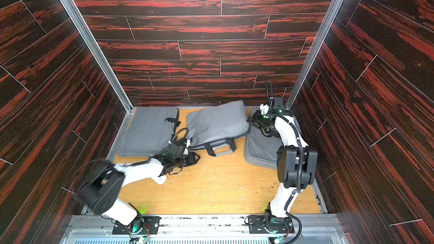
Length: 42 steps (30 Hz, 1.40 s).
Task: Put the mouse into the laptop bag
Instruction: Zip the zipper on the zippered laptop bag, then adjust the zippered laptop bag at the center of the board.
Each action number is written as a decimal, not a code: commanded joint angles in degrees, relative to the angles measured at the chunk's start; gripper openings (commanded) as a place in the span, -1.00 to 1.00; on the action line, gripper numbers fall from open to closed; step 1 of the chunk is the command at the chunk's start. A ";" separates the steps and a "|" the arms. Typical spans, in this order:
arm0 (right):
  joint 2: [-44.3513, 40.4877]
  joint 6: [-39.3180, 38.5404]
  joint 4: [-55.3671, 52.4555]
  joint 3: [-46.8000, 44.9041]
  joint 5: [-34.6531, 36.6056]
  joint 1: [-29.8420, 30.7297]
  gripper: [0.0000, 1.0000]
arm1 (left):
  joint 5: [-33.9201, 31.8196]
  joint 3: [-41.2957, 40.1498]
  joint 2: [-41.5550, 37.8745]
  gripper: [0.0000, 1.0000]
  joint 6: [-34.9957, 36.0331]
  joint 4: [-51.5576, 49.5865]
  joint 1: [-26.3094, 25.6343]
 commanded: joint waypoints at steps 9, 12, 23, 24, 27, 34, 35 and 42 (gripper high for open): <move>-17.83 1.30 13.18 -28.63 13.98 17.55 -0.10 | -14.19 9.80 -3.50 0.32 8.35 -13.07 0.62; -16.30 2.61 16.72 -31.77 14.32 23.22 -0.07 | -11.66 13.89 2.53 0.36 9.65 -12.12 0.77; -1.92 5.90 24.72 -29.01 14.56 25.07 -0.01 | -12.78 25.65 17.17 0.37 13.92 -16.10 2.45; -0.81 6.24 24.90 -28.35 14.81 24.81 0.00 | -13.56 25.86 17.13 0.37 13.87 -16.36 2.74; 1.85 8.09 26.17 -27.31 14.56 23.41 0.01 | -17.83 26.09 16.33 0.39 14.12 -16.23 4.04; 7.17 8.51 26.06 -22.25 13.13 21.51 -0.22 | -19.98 36.02 27.15 0.46 15.05 -18.49 7.74; 7.69 8.42 25.74 -21.48 13.14 21.34 -0.33 | -18.59 38.10 29.51 0.44 14.98 -20.33 7.98; 10.17 6.30 23.66 -17.25 12.28 18.67 -1.00 | -10.72 31.06 33.05 0.26 10.18 -17.10 8.08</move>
